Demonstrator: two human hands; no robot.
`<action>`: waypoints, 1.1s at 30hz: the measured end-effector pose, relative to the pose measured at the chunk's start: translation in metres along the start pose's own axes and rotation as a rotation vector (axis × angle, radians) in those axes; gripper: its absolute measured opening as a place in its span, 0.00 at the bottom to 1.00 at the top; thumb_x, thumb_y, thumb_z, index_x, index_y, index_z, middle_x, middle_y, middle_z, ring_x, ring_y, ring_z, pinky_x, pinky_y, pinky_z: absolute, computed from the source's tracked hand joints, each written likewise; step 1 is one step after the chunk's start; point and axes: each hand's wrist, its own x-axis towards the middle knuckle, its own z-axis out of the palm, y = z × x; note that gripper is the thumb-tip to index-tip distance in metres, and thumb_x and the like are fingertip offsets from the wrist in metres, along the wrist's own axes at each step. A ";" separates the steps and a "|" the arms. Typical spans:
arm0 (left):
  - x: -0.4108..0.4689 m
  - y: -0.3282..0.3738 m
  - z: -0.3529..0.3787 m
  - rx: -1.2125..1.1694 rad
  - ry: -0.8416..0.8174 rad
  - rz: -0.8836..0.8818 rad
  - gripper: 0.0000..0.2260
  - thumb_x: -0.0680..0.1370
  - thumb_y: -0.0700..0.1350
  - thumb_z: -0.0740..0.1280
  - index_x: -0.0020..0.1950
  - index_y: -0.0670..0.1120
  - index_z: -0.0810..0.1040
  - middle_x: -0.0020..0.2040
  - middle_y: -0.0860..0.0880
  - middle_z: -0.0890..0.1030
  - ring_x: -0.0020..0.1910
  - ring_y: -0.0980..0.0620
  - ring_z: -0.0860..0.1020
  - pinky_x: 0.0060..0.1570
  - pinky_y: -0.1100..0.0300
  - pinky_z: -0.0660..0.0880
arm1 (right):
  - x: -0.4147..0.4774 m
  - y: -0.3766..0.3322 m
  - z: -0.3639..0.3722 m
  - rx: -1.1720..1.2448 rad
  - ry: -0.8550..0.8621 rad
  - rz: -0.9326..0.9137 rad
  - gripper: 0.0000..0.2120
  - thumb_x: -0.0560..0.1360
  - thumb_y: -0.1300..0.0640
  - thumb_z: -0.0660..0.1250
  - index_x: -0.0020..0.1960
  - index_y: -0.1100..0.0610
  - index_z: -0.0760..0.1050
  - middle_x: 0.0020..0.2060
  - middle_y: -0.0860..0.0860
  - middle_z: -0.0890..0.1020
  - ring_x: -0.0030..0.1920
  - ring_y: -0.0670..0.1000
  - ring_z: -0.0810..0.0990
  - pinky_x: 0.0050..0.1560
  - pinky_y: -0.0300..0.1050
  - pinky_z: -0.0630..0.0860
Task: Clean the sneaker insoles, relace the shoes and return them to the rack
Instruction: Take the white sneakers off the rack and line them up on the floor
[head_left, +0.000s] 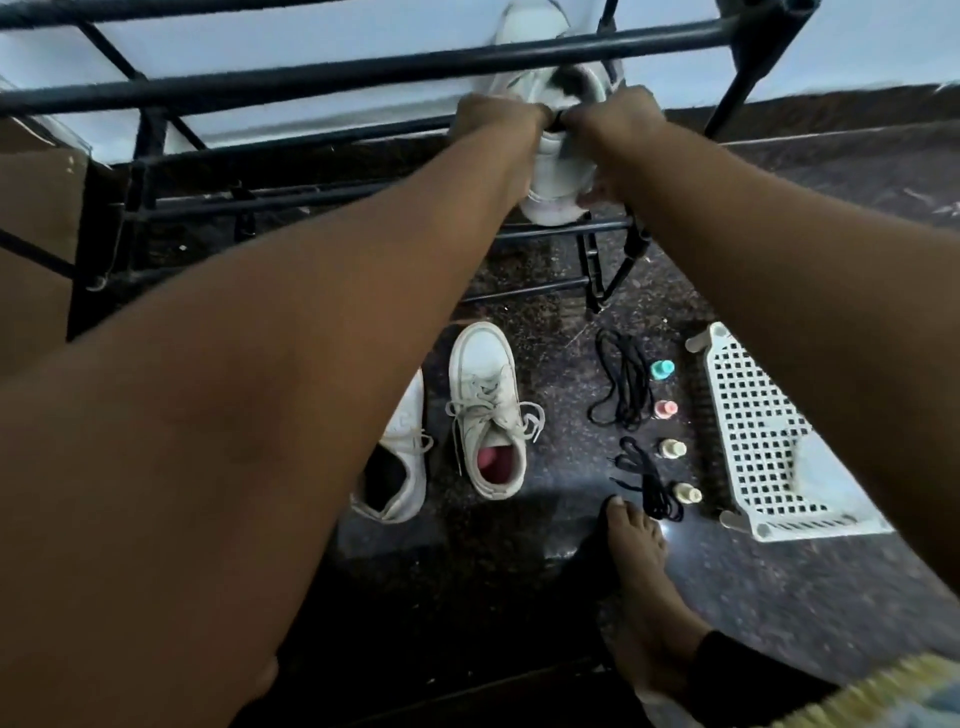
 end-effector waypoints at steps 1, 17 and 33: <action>0.002 -0.004 0.001 -0.001 0.000 0.001 0.19 0.66 0.41 0.77 0.55 0.44 0.77 0.44 0.43 0.84 0.38 0.45 0.83 0.41 0.47 0.82 | 0.002 0.004 0.003 -0.021 0.016 -0.017 0.21 0.73 0.53 0.69 0.61 0.62 0.71 0.57 0.60 0.79 0.54 0.63 0.79 0.44 0.60 0.81; -0.199 -0.210 -0.049 -0.002 0.205 0.386 0.21 0.63 0.52 0.71 0.56 0.55 0.78 0.48 0.48 0.84 0.45 0.50 0.83 0.48 0.51 0.80 | -0.199 0.209 0.006 0.014 0.233 -0.483 0.24 0.72 0.50 0.57 0.61 0.61 0.76 0.30 0.52 0.78 0.28 0.46 0.71 0.31 0.42 0.67; -0.148 -0.308 0.010 0.389 0.059 0.134 0.20 0.65 0.40 0.74 0.57 0.44 0.80 0.50 0.43 0.83 0.49 0.44 0.81 0.53 0.49 0.77 | -0.142 0.323 0.033 0.097 0.034 0.107 0.23 0.71 0.47 0.58 0.59 0.59 0.76 0.46 0.52 0.82 0.46 0.49 0.78 0.51 0.46 0.75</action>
